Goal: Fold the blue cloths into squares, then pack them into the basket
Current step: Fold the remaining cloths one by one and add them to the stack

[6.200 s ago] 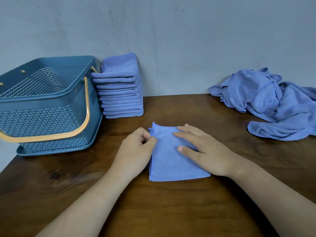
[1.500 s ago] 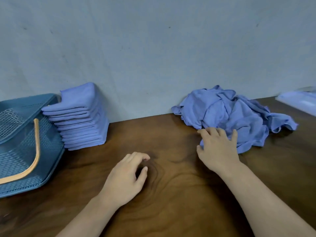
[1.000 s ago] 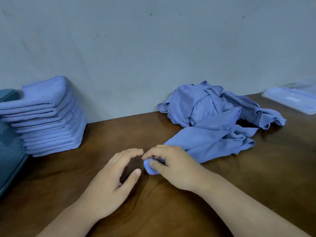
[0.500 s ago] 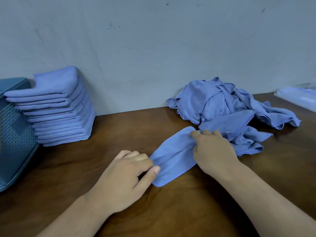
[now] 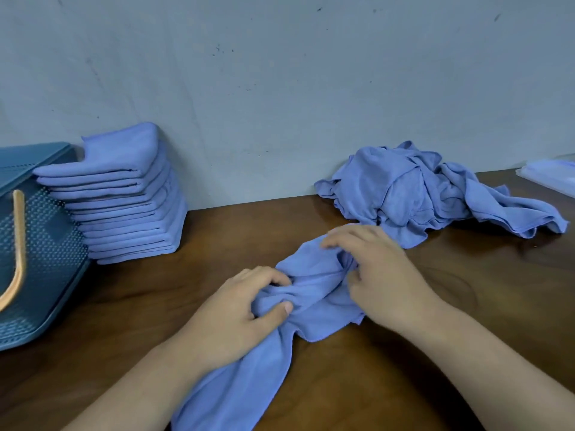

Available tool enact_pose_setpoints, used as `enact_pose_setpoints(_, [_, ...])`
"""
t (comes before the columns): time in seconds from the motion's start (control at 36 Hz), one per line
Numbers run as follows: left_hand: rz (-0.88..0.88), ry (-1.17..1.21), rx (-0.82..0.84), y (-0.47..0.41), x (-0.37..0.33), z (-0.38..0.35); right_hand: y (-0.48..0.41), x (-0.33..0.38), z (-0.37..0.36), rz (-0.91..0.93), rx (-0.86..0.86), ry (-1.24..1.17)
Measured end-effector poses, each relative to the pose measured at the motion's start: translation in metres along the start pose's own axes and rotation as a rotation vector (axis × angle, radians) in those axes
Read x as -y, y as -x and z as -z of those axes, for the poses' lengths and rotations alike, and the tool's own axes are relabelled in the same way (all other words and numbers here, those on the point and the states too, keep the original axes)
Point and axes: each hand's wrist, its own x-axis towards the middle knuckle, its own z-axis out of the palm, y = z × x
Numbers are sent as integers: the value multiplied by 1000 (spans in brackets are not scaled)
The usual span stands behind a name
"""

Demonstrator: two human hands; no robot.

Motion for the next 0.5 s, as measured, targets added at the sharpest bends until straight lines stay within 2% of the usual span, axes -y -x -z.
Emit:
enact_pose_setpoints(0.06, [-17, -31, 0, 0, -1, 0, -2, -16, -1, -51, 94, 193])
enact_pose_setpoints(0.11, [-17, -5, -1, -1, -2, 0, -3, -27, -1, -94, 209, 135])
enact_pose_setpoints(0.17, [-6, 41, 22, 0, -5, 4, -3, -30, 0, -98, 244, 7])
enact_pose_setpoints(0.33, [-40, 166, 133, 6, -13, 17, -6, -21, 5, -76, 118, -204])
enact_pose_setpoints(0.42, [-33, 317, 161, 6, -19, 23, -11, -22, 3, -116, -61, -181])
enact_pose_setpoints(0.5, [72, 561, -35, 1, -25, 22, -13, -22, 6, -207, -140, -181])
